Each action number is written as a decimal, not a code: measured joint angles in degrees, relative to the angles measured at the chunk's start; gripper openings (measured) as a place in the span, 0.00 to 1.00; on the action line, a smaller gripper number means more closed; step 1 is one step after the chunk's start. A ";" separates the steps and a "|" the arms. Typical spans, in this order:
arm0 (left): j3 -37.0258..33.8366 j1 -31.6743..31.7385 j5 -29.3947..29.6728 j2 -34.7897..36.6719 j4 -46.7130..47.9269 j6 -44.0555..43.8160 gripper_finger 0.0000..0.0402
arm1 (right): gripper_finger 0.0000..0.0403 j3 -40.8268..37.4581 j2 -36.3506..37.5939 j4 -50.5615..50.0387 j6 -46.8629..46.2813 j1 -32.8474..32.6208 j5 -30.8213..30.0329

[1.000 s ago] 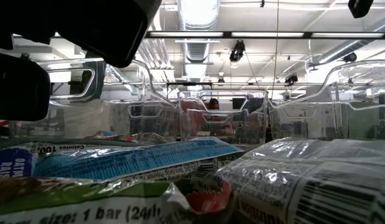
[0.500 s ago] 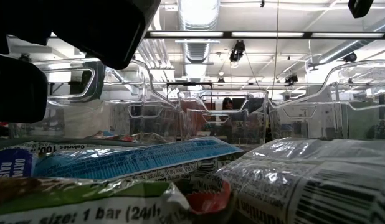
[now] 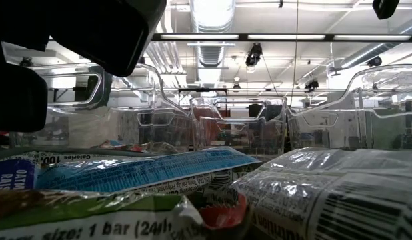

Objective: Pick and place Granola Bars by type
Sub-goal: Put the red granola bar into the left transparent bin

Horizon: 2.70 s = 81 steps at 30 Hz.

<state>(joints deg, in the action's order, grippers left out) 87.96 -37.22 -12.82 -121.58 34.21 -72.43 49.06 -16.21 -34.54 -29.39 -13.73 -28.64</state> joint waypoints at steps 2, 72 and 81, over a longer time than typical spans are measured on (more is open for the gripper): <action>-0.02 -0.01 0.01 0.00 0.31 0.05 0.46 | 0.02 0.01 -0.02 0.00 0.00 0.01 -0.02; 1.97 24.75 26.51 24.90 50.25 17.49 0.16 | 0.02 0.02 -0.13 -0.35 -0.01 0.00 -1.31; -7.40 32.06 29.66 28.78 43.72 31.07 0.16 | 0.02 0.02 -0.10 -1.68 -0.05 -0.01 -1.36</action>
<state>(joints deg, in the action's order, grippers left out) 80.56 -5.17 16.84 -92.80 77.93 -41.37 49.08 -16.32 -36.22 -29.43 -13.73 -30.00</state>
